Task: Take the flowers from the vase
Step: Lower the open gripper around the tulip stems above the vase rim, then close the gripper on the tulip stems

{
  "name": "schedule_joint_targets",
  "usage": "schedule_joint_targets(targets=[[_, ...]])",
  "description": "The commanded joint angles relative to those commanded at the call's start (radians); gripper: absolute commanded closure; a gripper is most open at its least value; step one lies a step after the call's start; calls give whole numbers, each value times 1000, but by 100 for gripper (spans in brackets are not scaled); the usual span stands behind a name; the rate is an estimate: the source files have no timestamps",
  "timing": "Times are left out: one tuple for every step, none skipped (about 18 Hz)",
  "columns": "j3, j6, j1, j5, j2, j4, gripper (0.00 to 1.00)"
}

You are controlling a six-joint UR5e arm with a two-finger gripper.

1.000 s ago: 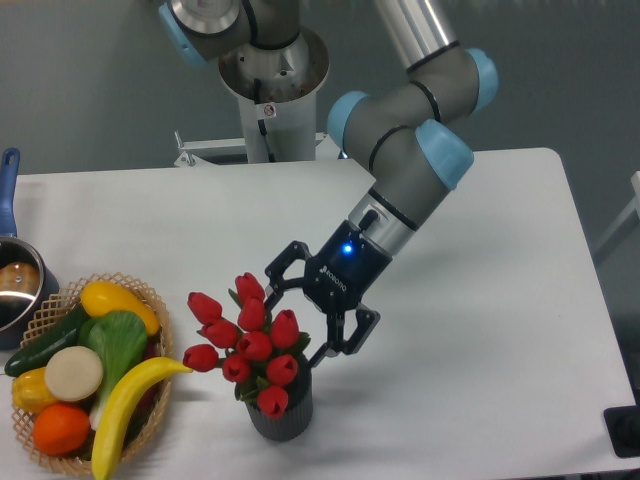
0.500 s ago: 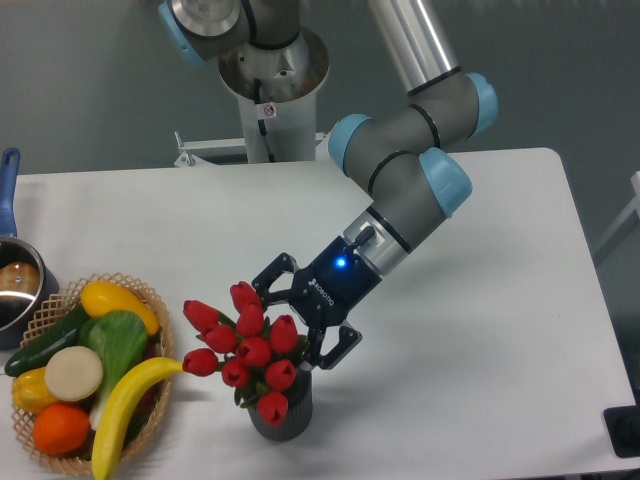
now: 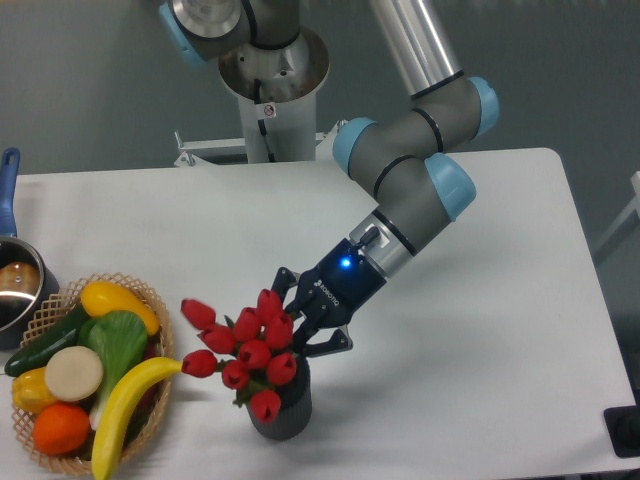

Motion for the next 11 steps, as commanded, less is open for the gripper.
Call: schedule_joint_targets(targets=[[3, -17, -2, -3, 9, 0, 100], [5, -40, -2, -5, 18, 0, 100], [6, -63, -2, -5, 31, 0, 100], [11, -78, -2, -6, 44, 0, 100], [17, -94, -2, -9, 55, 0, 100], [26, -129, 0, -9, 72, 0, 100], [35, -152, 2, -20, 78, 0, 100], [52, -169, 3, -38, 81, 0, 100], [78, -190, 5, -52, 83, 0, 100], [106, -222, 6, -54, 83, 0, 100], [130, -251, 12, -54, 83, 0, 100]])
